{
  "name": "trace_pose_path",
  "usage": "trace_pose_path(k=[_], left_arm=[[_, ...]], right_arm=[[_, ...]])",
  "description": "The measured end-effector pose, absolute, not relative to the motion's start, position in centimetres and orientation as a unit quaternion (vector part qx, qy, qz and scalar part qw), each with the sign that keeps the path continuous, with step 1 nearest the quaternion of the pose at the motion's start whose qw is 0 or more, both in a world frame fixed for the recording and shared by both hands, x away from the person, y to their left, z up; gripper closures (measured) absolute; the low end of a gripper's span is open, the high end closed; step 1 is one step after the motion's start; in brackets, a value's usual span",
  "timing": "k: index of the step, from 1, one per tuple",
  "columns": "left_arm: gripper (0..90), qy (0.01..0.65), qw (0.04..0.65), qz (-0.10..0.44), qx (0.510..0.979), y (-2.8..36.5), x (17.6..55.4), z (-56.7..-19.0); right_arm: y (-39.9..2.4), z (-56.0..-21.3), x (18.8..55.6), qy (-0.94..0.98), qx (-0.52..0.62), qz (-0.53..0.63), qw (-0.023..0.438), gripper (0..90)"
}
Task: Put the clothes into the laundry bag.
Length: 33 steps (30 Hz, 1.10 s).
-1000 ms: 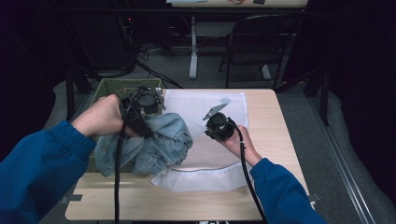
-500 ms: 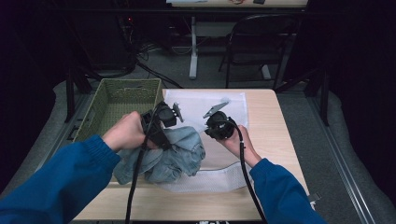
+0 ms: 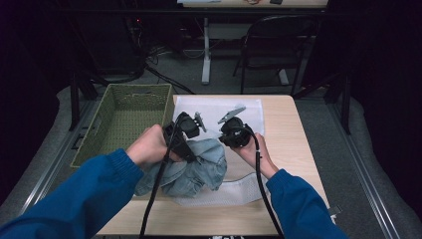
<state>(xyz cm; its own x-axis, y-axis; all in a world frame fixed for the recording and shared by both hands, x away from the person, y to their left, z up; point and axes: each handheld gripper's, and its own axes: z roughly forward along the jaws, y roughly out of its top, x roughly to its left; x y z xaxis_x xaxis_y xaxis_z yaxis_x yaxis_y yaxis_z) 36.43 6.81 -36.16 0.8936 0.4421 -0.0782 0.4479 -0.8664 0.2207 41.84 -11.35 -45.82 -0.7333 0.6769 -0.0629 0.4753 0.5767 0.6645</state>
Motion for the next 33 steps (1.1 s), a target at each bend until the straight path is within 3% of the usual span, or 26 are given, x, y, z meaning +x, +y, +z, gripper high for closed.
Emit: trace_pose_path(k=[13,33], left_arm=[[73.5,0.214,0.155,-0.026,0.964,5.6,36.1,-35.3],[73.5,0.272,0.114,-0.049,0.954,3.7,39.7,-42.8]], right_arm=[[-11.9,-45.9,42.2,0.869,0.338,0.327,0.155,88.6],[-11.6,-45.0,41.6,0.865,0.349,0.326,0.152,88.5]])
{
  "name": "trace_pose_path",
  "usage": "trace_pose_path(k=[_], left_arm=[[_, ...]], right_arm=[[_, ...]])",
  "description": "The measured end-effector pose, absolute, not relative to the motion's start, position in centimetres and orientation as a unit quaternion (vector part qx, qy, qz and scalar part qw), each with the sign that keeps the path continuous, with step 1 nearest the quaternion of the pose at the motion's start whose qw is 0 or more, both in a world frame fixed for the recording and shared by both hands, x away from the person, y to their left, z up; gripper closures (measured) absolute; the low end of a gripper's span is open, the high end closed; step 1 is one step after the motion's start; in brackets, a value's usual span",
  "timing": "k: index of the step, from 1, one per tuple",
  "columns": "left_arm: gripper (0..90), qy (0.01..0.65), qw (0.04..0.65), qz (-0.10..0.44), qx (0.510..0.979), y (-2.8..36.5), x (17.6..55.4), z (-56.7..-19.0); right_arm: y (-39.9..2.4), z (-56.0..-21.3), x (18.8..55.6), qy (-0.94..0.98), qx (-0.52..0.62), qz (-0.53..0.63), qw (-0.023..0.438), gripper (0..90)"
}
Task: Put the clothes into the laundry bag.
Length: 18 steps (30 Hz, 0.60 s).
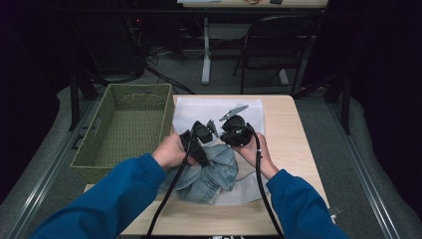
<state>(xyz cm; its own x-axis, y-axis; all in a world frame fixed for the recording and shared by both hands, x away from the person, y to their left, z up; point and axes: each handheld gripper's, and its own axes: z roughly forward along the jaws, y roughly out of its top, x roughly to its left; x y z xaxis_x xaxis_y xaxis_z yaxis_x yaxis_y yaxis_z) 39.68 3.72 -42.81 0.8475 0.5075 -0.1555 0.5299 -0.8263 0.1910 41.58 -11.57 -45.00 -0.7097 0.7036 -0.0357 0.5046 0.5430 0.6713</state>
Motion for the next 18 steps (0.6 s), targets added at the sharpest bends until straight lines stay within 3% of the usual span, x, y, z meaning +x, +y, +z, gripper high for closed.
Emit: trace_pose_path(k=[6,18], left_arm=[[73.4,0.297,0.106,-0.049,0.948,3.3,40.9,-44.9],[73.3,0.359,0.159,-0.015,0.920,3.8,42.2,-47.1]], right_arm=[[-11.7,-44.8,41.5,0.863,0.355,0.328,0.149,88.6],[-12.4,-44.4,40.7,0.851,0.366,0.356,0.124,88.6]])
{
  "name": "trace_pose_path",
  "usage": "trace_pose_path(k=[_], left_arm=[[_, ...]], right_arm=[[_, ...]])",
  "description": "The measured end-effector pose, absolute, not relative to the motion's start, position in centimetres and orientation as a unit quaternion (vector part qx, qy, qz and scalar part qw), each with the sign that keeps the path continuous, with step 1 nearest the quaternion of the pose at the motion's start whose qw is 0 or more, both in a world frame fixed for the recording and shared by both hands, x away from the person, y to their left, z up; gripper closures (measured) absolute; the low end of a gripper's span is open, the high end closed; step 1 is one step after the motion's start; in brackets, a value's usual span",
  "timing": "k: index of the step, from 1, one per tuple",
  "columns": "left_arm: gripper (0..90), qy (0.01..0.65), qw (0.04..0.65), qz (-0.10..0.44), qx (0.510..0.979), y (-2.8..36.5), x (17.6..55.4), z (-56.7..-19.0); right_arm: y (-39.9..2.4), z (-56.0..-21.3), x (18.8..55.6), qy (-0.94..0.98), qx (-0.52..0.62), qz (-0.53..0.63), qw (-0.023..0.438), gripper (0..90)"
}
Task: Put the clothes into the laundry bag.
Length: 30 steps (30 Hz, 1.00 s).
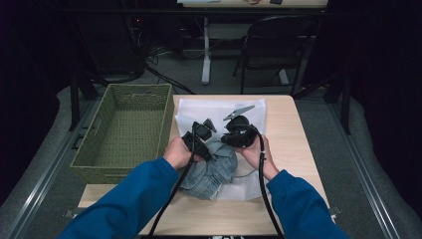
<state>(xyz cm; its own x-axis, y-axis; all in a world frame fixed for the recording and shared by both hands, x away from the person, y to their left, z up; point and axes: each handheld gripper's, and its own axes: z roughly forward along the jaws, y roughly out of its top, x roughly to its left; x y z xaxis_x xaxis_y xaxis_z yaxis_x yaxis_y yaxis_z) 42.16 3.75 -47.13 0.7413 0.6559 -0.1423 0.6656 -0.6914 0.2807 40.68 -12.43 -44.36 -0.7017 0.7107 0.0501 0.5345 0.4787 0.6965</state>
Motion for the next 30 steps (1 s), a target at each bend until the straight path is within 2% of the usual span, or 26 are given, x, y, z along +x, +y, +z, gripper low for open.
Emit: trace_pose_path(k=[4,9,13,15,18,21,23,25,30], left_arm=[[73.1,0.374,0.166,0.000,0.912,3.4,42.1,-49.0],[72.8,0.391,0.201,0.029,0.898,3.4,42.2,-49.0],[69.8,0.382,0.205,0.036,0.900,3.3,42.1,-49.0],[60.2,0.358,0.207,0.033,0.910,3.4,41.7,-48.9],[39.5,0.344,0.209,0.026,0.915,3.7,41.4,-48.7],[27.8,0.317,0.216,0.023,0.923,4.3,40.8,-47.8],[24.3,0.304,0.217,0.017,0.928,4.7,40.5,-47.3],[17.1,0.295,0.215,0.017,0.931,5.0,40.2,-46.6],[13.4,0.275,0.214,0.013,0.937,6.0,39.3,-45.4]], right_arm=[[-12.6,-44.5,39.9,0.853,0.364,0.355,0.119,88.6],[-13.1,-45.3,39.0,0.854,0.365,0.353,0.110,88.6],[-13.5,-46.1,39.0,0.855,0.366,0.352,0.106,88.6],[-13.8,-46.6,39.1,0.857,0.361,0.354,0.102,88.6],[-14.2,-47.1,39.2,0.857,0.365,0.352,0.090,88.6],[-14.3,-47.3,39.3,0.858,0.364,0.350,0.091,88.6],[-14.2,-47.2,39.2,0.861,0.360,0.346,0.098,88.6],[-14.2,-47.1,39.2,0.862,0.355,0.347,0.101,88.6],[-14.1,-47.1,39.1,0.867,0.348,0.343,0.101,88.6]])
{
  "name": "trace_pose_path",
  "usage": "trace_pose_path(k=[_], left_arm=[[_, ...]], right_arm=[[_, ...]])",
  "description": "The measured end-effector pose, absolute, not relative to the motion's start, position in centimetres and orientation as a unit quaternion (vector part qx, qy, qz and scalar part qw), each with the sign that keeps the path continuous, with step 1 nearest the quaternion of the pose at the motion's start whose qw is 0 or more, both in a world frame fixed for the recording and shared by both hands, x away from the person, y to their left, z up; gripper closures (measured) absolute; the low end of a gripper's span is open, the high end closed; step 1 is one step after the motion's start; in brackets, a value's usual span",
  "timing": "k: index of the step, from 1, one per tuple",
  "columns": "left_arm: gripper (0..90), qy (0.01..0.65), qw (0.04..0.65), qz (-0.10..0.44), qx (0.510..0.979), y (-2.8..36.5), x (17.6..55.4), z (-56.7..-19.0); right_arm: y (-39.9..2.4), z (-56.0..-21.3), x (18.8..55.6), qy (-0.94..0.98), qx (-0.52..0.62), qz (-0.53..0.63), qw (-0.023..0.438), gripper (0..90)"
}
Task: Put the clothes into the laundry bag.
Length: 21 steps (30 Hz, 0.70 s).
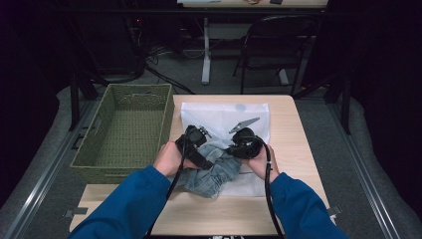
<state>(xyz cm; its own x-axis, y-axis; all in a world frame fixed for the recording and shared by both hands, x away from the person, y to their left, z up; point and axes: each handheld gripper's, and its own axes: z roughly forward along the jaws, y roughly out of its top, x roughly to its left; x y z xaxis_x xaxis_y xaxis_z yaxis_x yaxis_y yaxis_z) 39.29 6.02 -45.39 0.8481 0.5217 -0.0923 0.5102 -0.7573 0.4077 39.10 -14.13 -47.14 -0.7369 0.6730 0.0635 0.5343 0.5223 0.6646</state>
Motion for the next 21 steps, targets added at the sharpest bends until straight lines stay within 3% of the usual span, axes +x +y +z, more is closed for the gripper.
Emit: trace_pose_path(k=[5,17,19,21], left_arm=[[10.8,0.269,0.210,0.009,0.940,6.9,38.9,-45.4],[4.7,0.259,0.168,-0.003,0.951,6.9,39.2,-49.4],[5.2,0.263,0.167,-0.002,0.950,6.8,39.4,-50.2],[14.1,0.261,0.170,0.014,0.950,6.6,39.1,-50.8]], right_arm=[[-14.1,-47.1,39.1,0.868,0.345,0.342,0.103,88.6],[-13.8,-47.2,39.0,0.873,0.343,0.331,0.101,88.6],[-13.6,-47.3,39.0,0.874,0.341,0.332,0.100,88.6],[-13.5,-47.3,39.0,0.874,0.343,0.330,0.099,88.7]])
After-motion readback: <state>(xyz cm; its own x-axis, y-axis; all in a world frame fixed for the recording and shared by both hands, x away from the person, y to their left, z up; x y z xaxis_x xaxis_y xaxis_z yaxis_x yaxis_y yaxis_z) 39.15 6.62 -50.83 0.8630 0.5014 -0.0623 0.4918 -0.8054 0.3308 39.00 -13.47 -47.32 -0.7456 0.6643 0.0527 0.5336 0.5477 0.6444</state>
